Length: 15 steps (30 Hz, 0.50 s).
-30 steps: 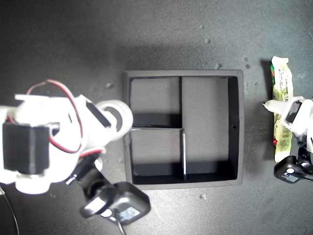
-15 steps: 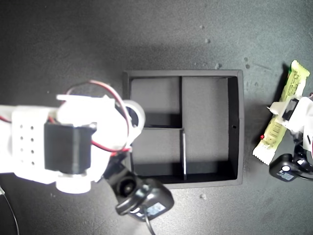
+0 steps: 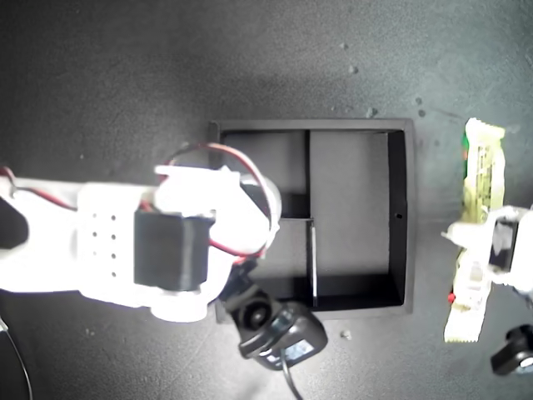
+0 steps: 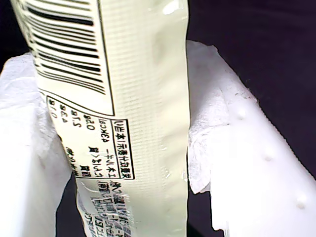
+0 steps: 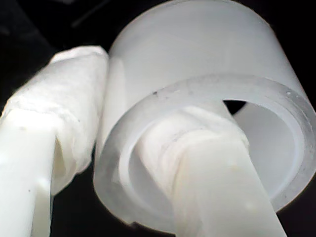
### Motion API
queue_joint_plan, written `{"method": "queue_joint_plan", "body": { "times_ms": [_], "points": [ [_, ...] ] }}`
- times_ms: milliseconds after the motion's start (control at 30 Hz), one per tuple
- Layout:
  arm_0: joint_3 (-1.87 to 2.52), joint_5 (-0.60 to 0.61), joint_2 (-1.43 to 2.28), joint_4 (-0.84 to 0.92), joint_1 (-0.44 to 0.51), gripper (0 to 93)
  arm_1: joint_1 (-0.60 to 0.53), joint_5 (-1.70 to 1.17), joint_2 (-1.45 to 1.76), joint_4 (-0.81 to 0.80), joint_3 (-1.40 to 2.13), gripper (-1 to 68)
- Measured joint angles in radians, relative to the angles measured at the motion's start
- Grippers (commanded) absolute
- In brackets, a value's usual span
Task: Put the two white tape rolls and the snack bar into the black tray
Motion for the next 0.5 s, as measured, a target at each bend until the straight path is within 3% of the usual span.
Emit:
{"method": "queue_joint_plan", "body": {
  "times_ms": [233,333,500],
  "points": [
    [-0.058,0.000,-0.094,0.000,-0.011,0.8,-0.037,-0.032,-0.402,-0.083,-0.405,9.1],
    [-0.058,0.000,-0.097,0.000,-0.017,7.0,-0.038,-0.032,-0.549,-0.083,-0.538,9.8],
    [-0.051,0.000,-0.097,0.000,-0.018,13.6,-0.032,-0.032,-0.578,-0.061,-0.591,20.5]
  ]
}}
